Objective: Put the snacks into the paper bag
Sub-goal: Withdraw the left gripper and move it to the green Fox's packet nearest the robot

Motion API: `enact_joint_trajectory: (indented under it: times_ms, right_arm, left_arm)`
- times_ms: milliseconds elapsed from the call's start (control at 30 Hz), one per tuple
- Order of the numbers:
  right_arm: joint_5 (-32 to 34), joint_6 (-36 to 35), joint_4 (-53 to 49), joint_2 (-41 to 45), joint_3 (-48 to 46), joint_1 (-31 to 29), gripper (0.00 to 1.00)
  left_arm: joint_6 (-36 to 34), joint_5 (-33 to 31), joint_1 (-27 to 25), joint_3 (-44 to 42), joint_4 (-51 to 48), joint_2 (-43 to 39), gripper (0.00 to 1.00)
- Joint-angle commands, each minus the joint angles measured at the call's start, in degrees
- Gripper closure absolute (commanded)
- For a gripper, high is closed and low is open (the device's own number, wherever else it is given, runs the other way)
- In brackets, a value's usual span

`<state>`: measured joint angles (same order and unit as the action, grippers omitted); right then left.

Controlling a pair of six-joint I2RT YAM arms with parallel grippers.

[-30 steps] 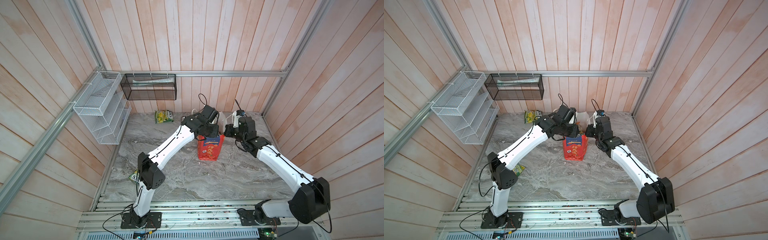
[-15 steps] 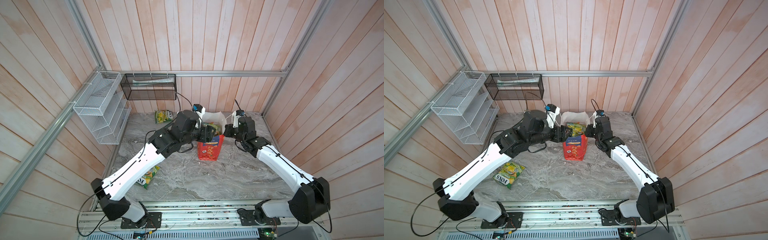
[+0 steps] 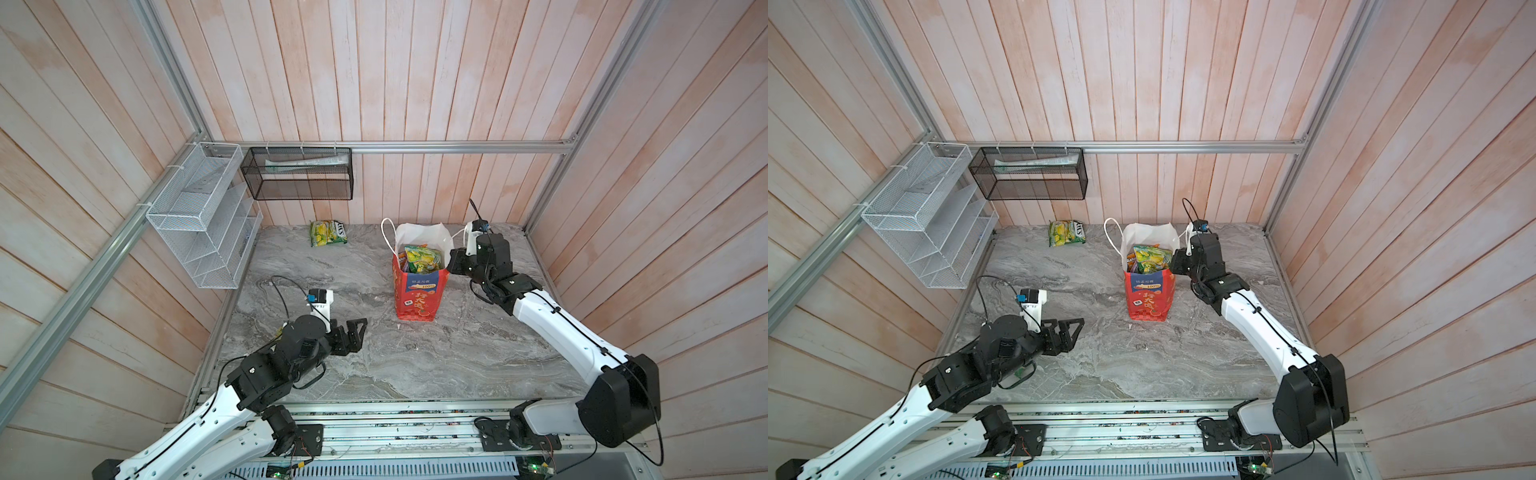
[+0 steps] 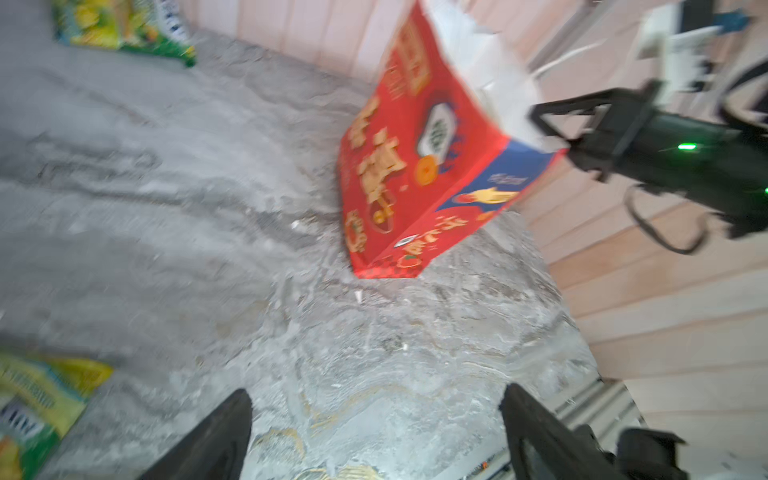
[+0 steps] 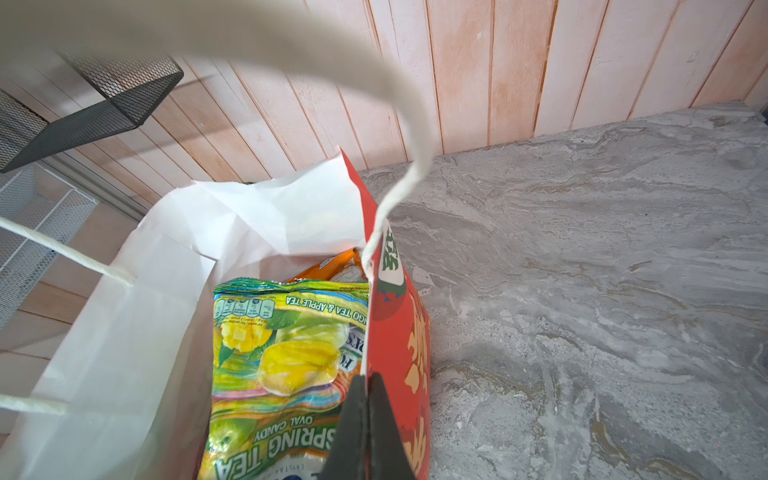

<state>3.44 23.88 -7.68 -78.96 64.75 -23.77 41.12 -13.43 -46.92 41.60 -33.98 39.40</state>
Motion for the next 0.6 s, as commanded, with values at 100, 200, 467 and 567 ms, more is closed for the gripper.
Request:
enact_joint_trajectory:
  times_ms: [100,200,467,567]
  right_arm:
    - [0.9,-0.9,-1.2,0.9,-1.3,-0.3,1.0]
    - [0.8,-1.0,-1.2,0.7,-1.2,-0.3,1.0]
    - [0.9,-1.0,-1.3,0.7,-1.2,-0.4,1.0]
    - [0.9,-1.0,-1.3,0.4,-1.1,-0.3,1.0]
  left_arm:
    - [25.7,-14.5,3.7,-7.5,-16.4,-2.8,0.0]
    - [35.2,-17.6,3.8,-9.5,-22.1,-3.2,0.0]
    - [57.1,-26.3,3.9,-12.9,-33.8,-2.2,0.0]
    - [63.0,-28.1,4.0,-12.4,-38.5,-1.1,0.0]
